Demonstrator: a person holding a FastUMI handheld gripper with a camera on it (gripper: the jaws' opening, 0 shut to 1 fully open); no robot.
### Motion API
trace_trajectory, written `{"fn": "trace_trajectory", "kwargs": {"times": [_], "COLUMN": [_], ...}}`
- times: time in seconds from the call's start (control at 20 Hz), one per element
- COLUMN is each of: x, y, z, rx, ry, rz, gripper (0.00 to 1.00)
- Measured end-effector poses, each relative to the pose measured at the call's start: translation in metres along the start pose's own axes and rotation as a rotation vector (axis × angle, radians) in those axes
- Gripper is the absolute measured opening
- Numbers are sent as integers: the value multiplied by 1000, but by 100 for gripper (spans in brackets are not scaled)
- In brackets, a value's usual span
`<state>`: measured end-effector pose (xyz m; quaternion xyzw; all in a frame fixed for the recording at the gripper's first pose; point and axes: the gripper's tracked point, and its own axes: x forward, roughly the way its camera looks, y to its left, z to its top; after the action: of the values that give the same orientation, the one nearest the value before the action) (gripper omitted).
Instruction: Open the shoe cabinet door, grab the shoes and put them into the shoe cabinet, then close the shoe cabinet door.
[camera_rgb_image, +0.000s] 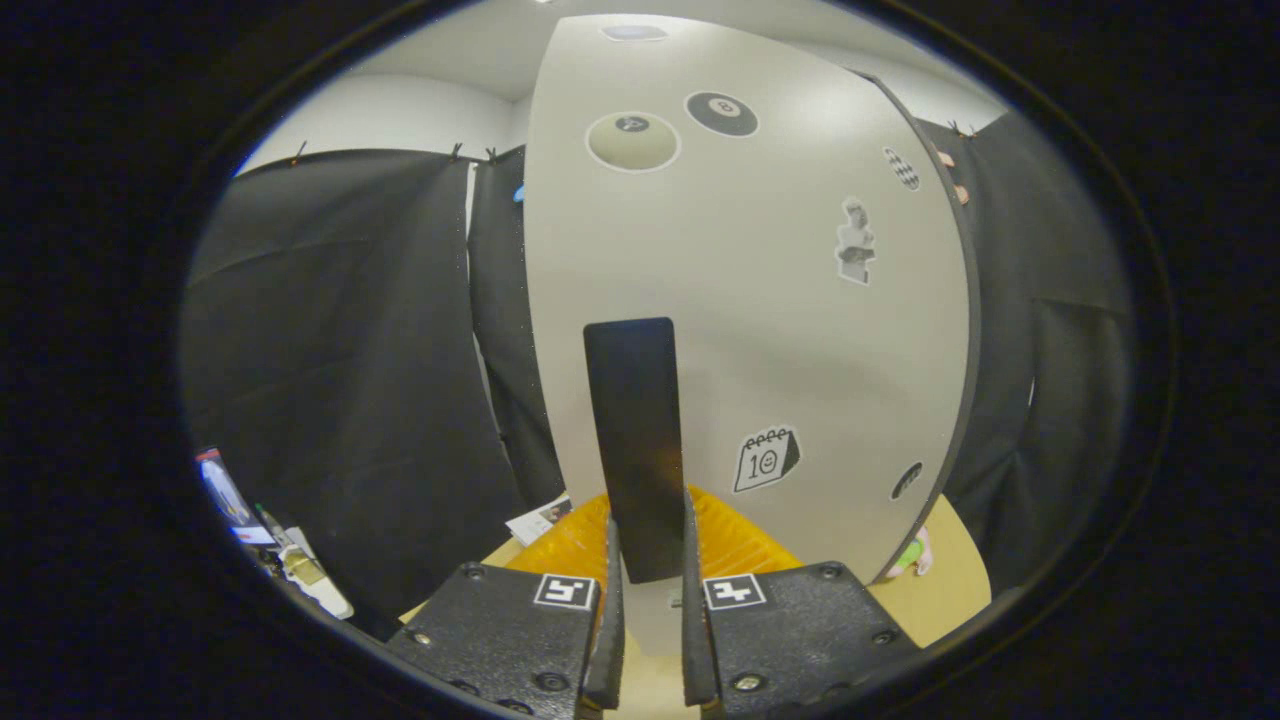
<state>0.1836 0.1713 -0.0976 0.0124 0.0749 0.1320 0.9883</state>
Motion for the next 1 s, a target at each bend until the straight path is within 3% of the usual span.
{"fn": "trace_trajectory", "kwargs": {"times": [1.0], "x": [-35], "y": [-38], "z": [-6], "rx": [-3], "ry": [4], "rz": [-92], "gripper": [19]}}
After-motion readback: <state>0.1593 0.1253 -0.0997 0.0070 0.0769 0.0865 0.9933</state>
